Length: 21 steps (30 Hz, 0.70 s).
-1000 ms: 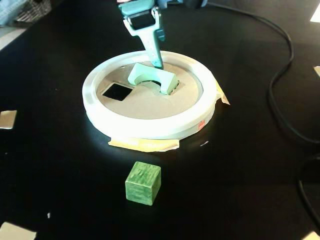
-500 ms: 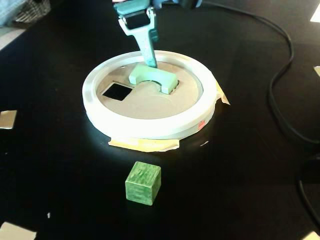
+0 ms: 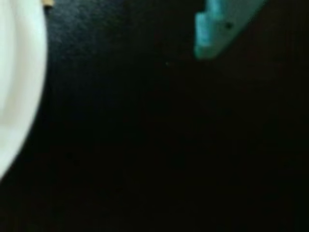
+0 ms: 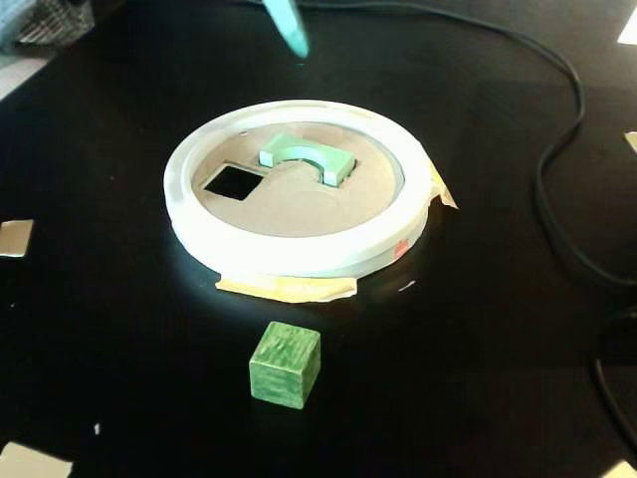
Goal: Pick up the U shape block and drop it in corresponding U shaped hole
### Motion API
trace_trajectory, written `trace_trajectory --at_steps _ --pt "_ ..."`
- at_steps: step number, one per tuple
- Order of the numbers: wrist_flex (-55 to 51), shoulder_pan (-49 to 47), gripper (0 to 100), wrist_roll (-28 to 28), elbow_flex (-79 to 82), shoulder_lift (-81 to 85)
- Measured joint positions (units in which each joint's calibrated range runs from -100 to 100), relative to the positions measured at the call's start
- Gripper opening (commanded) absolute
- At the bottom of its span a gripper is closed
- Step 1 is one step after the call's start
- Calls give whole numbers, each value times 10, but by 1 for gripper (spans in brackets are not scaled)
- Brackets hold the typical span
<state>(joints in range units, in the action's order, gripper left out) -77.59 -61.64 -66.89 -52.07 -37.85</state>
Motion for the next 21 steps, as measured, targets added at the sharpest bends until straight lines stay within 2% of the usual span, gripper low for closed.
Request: trace_trajectory --at_steps 5,8,10,15,17,18,21 --pt "-102 25 98 65 -1 46" --pt "-185 89 98 124 -1 82" --pt "-201 119 98 143 -1 99" --pt "-218 231 98 231 -1 123" --pt "-220 265 98 280 -1 132" --pt "-220 294 98 326 -1 141" --pt "-220 355 98 393 -1 159"
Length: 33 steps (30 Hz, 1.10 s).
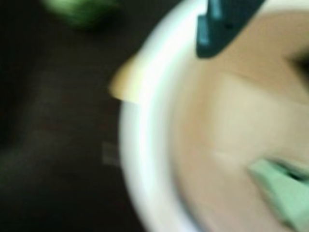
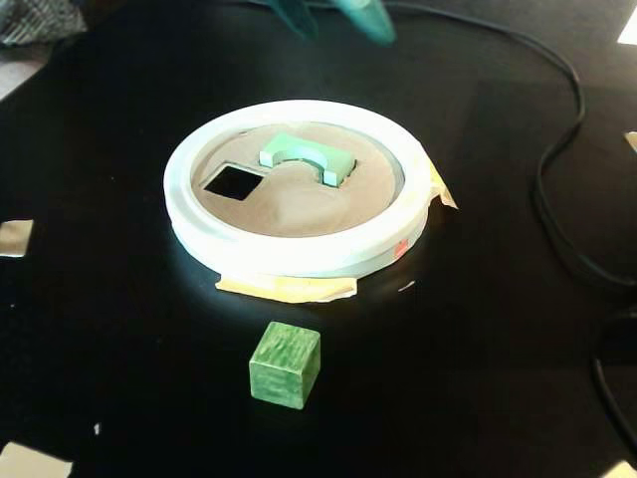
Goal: Pick up the U shape block and drop it in corresponding U shaped hole
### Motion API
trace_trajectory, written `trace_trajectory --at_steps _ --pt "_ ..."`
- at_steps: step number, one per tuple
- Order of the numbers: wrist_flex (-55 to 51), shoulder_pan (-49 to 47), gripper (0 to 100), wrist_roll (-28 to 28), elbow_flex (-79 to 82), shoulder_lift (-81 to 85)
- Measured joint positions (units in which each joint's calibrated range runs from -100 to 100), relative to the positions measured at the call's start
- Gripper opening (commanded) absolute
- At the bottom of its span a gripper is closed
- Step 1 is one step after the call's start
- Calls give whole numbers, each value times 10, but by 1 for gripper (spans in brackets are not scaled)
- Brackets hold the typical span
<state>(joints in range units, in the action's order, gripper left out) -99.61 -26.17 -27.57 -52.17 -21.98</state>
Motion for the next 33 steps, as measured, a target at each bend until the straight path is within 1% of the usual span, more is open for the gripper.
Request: trace_trajectory --at_steps 1,2,6,7,9,11,12,14,16,17,19,21,22,24,26,27,31,32,33 --pt "0 27 98 20 0 7" --pt "0 77 98 51 0 23" --pt "0 194 98 106 21 78" --pt "0 247 98 121 52 115" --pt "0 298 97 131 83 144" --pt "0 338 97 143 152 198" --pt "0 356 97 147 214 247" --pt "0 367 97 151 268 292" --pt "0 371 97 152 347 364" --pt "0 367 97 155 411 425" --pt "0 364 97 155 461 479" --pt "0 367 97 155 546 560" --pt "0 378 97 155 624 638" --pt "3 379 98 155 702 717" --pt "29 371 98 155 800 812" --pt "54 371 98 156 878 885" --pt "115 372 98 156 1025 992" --pt "134 377 98 156 1076 1040" --pt "141 377 98 156 1095 1057"
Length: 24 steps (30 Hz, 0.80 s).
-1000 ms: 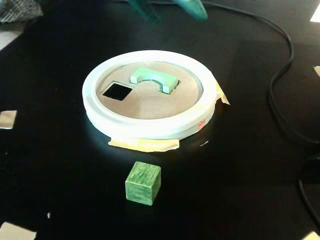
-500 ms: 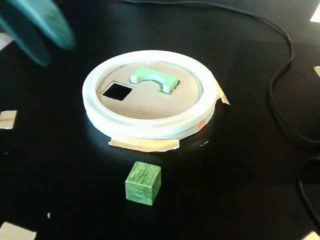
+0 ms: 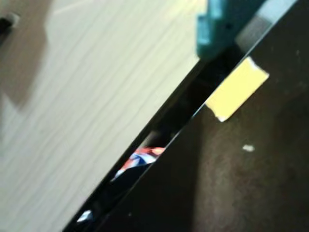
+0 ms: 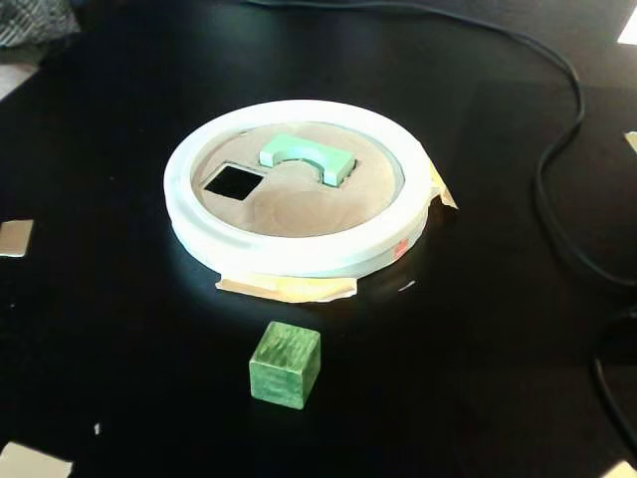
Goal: Pick up the U shape block and drop it in corresponding U shaped hole
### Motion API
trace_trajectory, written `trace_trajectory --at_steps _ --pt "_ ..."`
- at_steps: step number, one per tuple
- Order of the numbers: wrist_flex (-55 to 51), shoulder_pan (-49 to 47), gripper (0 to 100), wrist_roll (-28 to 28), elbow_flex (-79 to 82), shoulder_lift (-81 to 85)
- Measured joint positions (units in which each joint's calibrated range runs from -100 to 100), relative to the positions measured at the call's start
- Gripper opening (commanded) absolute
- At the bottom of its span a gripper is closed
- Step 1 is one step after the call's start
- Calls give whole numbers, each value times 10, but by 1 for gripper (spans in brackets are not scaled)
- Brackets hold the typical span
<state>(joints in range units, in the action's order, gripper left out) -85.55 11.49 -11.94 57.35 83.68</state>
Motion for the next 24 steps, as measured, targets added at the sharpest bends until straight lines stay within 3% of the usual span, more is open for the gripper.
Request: trace_trajectory --at_steps 9,24 --pt "22 -5 98 0 175 141" --pt "31 7 98 0 308 160"
